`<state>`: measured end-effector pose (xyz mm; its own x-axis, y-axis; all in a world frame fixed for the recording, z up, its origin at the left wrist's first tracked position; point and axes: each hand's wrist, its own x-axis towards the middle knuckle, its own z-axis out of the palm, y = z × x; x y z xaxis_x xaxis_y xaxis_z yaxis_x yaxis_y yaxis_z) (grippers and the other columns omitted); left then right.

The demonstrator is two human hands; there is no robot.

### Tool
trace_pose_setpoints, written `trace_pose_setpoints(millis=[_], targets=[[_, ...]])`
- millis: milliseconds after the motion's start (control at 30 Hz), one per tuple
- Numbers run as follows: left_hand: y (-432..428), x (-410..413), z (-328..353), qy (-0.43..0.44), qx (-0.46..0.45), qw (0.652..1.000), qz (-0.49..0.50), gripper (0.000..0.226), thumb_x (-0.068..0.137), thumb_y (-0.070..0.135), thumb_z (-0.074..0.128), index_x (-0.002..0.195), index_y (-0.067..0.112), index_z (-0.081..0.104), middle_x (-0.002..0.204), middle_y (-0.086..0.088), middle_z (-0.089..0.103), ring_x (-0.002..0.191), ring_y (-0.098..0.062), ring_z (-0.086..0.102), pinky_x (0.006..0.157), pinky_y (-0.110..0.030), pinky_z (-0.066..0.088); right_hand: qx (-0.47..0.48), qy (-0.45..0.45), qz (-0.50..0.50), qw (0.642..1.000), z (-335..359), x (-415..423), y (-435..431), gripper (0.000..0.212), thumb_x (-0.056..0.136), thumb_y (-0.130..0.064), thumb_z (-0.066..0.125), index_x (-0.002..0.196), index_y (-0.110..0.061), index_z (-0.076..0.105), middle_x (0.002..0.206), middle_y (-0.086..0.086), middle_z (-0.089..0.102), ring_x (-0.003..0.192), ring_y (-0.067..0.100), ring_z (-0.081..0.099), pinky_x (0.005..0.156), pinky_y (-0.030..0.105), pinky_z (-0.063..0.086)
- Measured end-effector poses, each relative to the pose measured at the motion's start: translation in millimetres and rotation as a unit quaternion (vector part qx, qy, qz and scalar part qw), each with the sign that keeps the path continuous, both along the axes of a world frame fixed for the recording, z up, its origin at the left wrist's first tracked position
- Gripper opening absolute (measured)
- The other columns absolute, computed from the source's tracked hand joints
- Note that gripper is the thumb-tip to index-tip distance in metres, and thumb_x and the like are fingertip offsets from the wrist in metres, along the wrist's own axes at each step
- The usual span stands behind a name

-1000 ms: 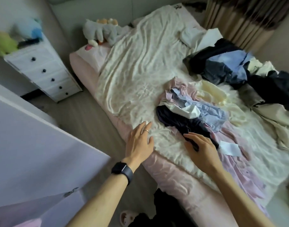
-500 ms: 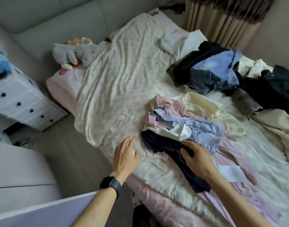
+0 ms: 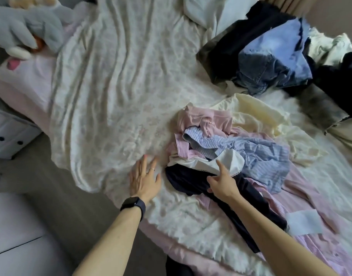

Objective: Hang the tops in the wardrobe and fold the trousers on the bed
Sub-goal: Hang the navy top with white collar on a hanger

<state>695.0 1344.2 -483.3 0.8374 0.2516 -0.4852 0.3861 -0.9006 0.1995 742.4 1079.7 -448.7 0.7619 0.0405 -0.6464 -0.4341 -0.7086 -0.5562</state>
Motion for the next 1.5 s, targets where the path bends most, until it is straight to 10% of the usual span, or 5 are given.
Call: trace_pose_setpoints(millis=[367,567,1033,1200,1500], targets=[[10.0,12.3,-9.1,0.101,-0.031,0.994,-0.011,0.072,0.101,0.042,0.046,0.160,0.038,0.004,0.168,0.004,-0.014,0.155,-0.025,-0.006,0.121,-0.057,0.011,-0.114,-0.023,-0.118,0.986,-3.2,-16.2,-0.9,0.045,0.090,-0.068,0.050,0.085,-0.027,0.067,0.080,-0.008,0.073,0.085,0.017,0.064,0.080,0.034,0.047],[-15.9,2.6,62.6,0.039,-0.106,0.993,0.023,0.060,0.102,0.035,0.047,0.157,0.018,0.031,0.163,-0.005,0.023,0.149,-0.027,0.026,0.119,-0.043,0.028,-0.126,-0.117,-0.112,0.979,70.4,-58.6,-50.8,0.012,0.083,-0.028,0.070,0.077,-0.024,0.060,0.074,-0.007,0.063,0.080,0.024,0.064,0.067,0.033,0.040],[-167.1,-30.7,323.8,-0.203,-0.219,0.939,-0.173,0.061,0.084,0.032,0.076,0.140,0.043,0.054,0.145,0.023,0.045,0.126,0.001,0.048,0.102,-0.021,0.044,0.001,-0.391,0.364,0.846,321.2,-58.5,-86.9,0.013,0.070,-0.021,0.059,0.082,-0.017,0.061,0.077,-0.012,0.054,0.070,0.013,0.048,0.059,0.021,0.039],[-133.8,-76.3,394.1,-0.275,-0.160,0.947,-0.040,0.045,0.086,0.075,0.049,0.089,0.035,0.070,0.080,0.014,0.070,0.081,-0.008,0.066,0.076,-0.035,0.055,-0.001,-0.468,0.373,0.801,386.9,-62.9,-77.1,0.031,0.074,-0.015,0.062,0.088,-0.026,0.036,0.085,-0.008,0.048,0.069,0.024,0.045,0.056,0.027,0.042],[-63.9,-247.8,458.5,-0.407,-0.030,0.900,0.156,0.039,0.089,0.040,0.056,0.062,0.017,0.040,0.052,0.001,0.044,0.051,-0.016,0.040,0.050,-0.036,0.034,-0.048,-0.508,0.384,0.769,353.8,-93.2,18.7,0.022,0.093,-0.030,0.057,0.115,-0.028,0.056,0.105,-0.005,0.059,0.102,0.025,0.061,0.063,0.033,0.048]])
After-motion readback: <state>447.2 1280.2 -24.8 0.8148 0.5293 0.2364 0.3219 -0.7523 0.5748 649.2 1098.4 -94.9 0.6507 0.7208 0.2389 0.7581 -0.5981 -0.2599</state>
